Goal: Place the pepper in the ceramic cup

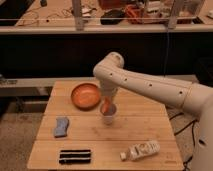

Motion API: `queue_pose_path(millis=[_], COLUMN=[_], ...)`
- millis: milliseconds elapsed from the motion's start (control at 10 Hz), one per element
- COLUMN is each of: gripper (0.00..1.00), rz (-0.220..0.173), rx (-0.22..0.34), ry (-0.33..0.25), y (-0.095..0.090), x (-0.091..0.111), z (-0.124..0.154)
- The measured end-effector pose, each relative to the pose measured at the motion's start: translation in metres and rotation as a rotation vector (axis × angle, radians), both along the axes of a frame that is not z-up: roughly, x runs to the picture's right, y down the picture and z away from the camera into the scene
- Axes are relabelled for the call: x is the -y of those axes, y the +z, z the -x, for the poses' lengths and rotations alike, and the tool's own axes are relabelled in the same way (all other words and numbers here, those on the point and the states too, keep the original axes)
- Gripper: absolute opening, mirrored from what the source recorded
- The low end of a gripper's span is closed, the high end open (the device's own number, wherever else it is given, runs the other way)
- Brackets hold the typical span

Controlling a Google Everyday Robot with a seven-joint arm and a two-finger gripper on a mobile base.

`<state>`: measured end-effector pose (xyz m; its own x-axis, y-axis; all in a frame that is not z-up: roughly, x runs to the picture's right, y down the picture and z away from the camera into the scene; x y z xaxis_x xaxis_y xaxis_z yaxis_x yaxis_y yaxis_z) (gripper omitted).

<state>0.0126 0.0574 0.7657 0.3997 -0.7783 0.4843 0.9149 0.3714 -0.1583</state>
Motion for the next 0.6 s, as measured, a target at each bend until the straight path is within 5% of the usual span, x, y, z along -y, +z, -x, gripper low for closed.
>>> queue_pose_path(millis=[600], gripper=[0.00], rz=[-0.034], rx=[0.140], ry=[-0.098], y=[0.0069], x=[0.0042], z=[-0.0059])
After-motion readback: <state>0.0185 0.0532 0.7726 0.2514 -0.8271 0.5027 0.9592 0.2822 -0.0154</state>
